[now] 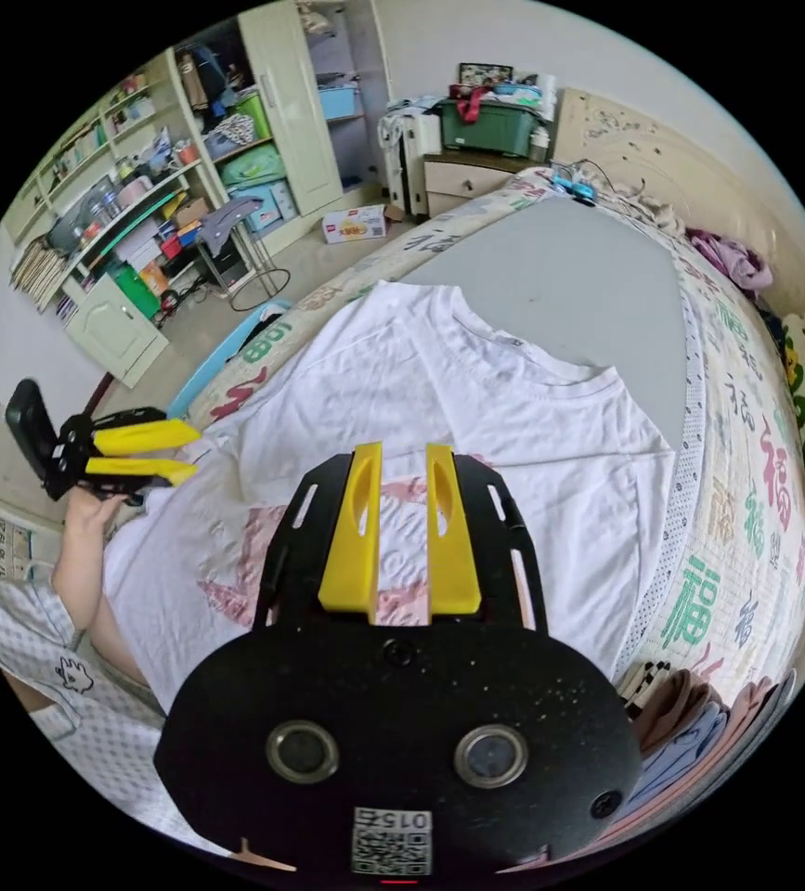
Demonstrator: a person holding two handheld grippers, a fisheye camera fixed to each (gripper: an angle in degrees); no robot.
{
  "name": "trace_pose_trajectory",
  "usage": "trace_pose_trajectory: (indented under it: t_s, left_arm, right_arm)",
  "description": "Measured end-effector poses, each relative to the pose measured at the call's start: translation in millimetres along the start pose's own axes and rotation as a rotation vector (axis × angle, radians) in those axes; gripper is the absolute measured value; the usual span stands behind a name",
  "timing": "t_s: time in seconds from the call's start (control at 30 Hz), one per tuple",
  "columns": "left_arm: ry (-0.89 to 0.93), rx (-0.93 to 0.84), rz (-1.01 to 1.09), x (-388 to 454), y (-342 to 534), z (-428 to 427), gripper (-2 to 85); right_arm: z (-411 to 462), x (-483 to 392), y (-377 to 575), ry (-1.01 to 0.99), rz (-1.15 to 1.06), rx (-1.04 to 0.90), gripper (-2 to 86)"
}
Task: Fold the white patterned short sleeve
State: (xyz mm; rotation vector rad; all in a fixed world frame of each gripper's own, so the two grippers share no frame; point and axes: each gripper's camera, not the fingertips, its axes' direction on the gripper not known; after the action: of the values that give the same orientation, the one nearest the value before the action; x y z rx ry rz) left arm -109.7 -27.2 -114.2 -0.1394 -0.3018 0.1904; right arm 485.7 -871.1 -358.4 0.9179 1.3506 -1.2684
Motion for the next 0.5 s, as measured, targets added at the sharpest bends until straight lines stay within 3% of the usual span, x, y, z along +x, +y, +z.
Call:
trace_pose_trajectory:
  t_s: [0.13,0.33,0.5]
  left_arm:
    - [-0.081,0.018,0.089,27.8,-7.4,18.7,8.1]
    - [-0.106,-0.127,0.102,38.2,-18.0,49.5,6.8]
    - [-0.126,-0.139,0.106,43.0,-20.1,46.8,1.3]
  right_arm:
    - [25.9,-4.3,-39.7,0.014,0.037,-0.073,8.8]
    - [30.8,-39.8,-81.4,0.058,0.044,-0.098,6.1]
    - [20.9,-71.4,-107.3,0.083,0.031,-0.109,1.4]
